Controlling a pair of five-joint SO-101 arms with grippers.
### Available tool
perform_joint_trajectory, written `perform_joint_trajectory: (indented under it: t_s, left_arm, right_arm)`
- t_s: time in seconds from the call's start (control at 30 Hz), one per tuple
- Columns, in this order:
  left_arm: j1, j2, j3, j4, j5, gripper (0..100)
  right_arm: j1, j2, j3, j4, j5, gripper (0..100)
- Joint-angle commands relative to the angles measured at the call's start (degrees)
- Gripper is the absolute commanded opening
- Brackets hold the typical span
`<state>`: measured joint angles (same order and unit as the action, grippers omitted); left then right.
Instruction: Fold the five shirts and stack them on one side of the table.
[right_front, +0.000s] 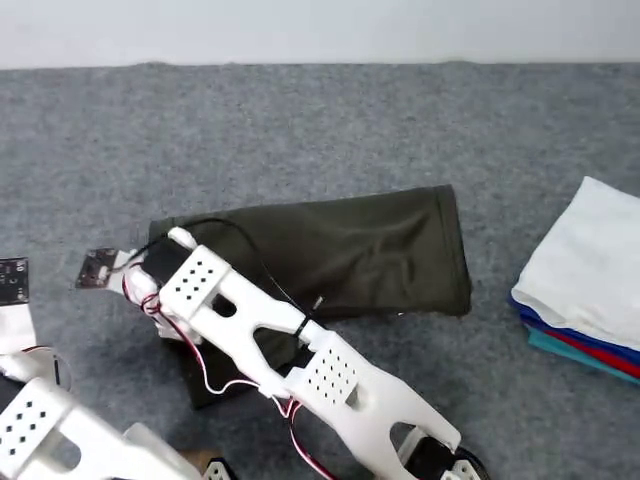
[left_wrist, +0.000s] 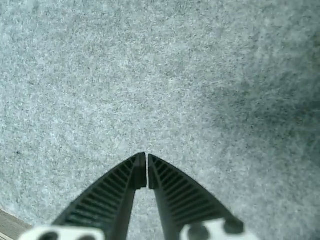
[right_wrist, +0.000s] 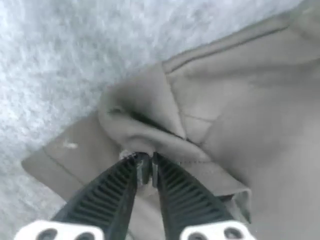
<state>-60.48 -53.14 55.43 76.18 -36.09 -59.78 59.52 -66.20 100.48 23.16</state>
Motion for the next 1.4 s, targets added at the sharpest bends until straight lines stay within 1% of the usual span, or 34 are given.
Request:
perform_joint_trajectory:
  t_s: [0.0,0.07,0.17,0.3,0.37,0.5,0.53,0.63,0.77,0.87,0.97,1.07,1.13,1.23,1.37]
  left_arm:
    - [0.09,-0.88,-0.22,-0.53,-0.35,2]
    - [0.09,-0.88,-0.22,-0.53,-0.35,2]
    - [0.09,-0.88,-0.22,-0.53,-0.35,2]
    - [0.09,-0.88,-0.22,-0.53,-0.35,2]
    - [0.09,-0.88,-0.22,-0.53,-0.35,2]
    - [0.09,-0.88,-0.22,-0.53,-0.35,2]
    - [0.09,-0.88,-0.22,-0.53,-0.35,2]
    - [0.09,-0.88,-0.22,-0.53,-0.35,2]
    - [0.09,-0.88,-0.22,-0.53,-0.35,2]
    - [0.09,-0.88,-0.22,-0.53,-0.35,2]
    - [0.09,-0.88,-0.22,-0.53,-0.35,2]
    - [0.18,-0.88,-0.22,-0.53,-0.35,2]
    - [0.18,-0.88,-0.22,-0.53,-0.35,2]
    - [0.18,-0.88,-0.22,-0.53,-0.35,2]
    - [0.18,-0.88,-0.22,-0.53,-0.35,2]
  right_arm:
    - [1.45,-0.75,-5.54,2.07,-0.26,0.9]
    - [1.45,-0.75,-7.12,2.07,1.85,0.9]
    - [1.45,-0.22,-9.76,1.27,7.91,0.9]
    - [1.63,-0.13,-9.58,-5.14,13.36,1.4]
    - [1.8,-0.13,-7.91,-9.63,14.15,4.6]
    - [1.98,-0.13,-3.6,-17.27,13.89,18.0]
    - [2.07,-0.22,-3.16,-18.42,13.8,19.8]
    - [2.07,-0.84,-3.96,-18.51,11.87,18.2]
    - [2.42,-0.84,-10.29,-9.54,11.16,13.5]
    - [2.95,-0.84,-14.15,-2.51,11.16,7.2]
    - [3.03,-0.48,-15.38,2.15,11.08,0.6]
    - [3.03,0.48,-11.78,1.63,11.25,1.3]
    - [3.12,2.24,-9.14,-1.1,11.34,1.0]
    - [5.67,6.46,-7.74,-7.34,11.43,1.0]
    - [10.07,9.63,-11.43,-13.32,11.43,1.4]
